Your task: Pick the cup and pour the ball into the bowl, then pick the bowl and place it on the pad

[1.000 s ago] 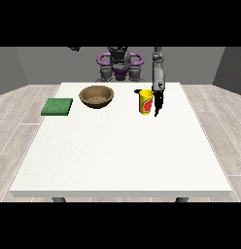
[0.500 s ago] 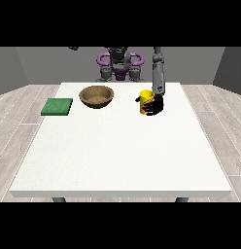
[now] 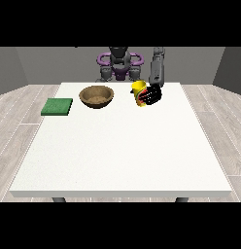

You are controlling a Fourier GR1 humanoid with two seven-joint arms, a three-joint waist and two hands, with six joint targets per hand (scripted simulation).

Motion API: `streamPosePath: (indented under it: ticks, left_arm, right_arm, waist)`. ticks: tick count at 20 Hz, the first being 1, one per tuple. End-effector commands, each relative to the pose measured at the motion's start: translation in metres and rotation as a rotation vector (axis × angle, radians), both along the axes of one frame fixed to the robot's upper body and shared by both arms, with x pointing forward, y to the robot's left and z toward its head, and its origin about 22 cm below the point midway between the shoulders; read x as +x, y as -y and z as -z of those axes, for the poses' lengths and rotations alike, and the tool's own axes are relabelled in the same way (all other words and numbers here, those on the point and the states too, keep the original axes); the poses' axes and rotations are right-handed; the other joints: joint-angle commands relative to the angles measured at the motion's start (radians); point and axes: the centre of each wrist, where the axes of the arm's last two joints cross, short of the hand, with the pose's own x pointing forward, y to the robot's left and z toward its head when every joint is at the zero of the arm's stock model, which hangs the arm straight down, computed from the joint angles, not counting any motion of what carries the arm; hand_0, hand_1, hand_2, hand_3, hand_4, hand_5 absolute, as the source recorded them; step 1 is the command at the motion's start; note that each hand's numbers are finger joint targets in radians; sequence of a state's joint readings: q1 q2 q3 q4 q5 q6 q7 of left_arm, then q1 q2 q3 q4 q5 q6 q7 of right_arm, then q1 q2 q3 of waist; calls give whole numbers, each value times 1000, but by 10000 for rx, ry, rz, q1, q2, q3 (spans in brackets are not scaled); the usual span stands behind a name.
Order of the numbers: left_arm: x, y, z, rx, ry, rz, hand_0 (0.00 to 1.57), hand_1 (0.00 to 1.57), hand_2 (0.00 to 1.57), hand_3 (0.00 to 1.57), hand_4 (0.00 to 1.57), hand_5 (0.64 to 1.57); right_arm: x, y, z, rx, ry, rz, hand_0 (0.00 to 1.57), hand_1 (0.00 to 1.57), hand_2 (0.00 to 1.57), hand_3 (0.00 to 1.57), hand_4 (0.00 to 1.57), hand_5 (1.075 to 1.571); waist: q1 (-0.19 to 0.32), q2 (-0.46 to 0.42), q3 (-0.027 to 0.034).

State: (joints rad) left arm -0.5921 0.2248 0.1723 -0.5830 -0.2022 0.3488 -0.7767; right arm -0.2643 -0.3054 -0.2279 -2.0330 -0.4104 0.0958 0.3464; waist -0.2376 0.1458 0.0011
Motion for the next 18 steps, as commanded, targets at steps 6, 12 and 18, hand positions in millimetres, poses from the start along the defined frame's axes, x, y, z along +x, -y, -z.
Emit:
streamPosePath:
  ticks: [6, 12, 18]
  left_arm:
    - [51, 47, -58, 3657, 527, -1941, 1425, 1425, 1571, 1571, 1010, 1558]
    - [54, 73, -55, 4220, 288, -2076, 1425, 1425, 1571, 1571, 1010, 1558]
    - [62, 79, -59, 7197, 929, -2819, 1370, 1370, 1571, 1571, 805, 1567]
  right_arm:
    - [18, 4, 2, -32, 343, -554, 0, 0, 0, 0, 275, 1560]
    - [15, 3, 4, -62, 473, -310, 0, 0, 0, 0, 334, 1564]
    - [27, -17, 12, 21, -159, -370, 0, 0, 0, 0, 337, 1564]
  waist:
    - [-708, 166, 9]
    - [-511, 335, -10]
    - [-233, -119, 2]
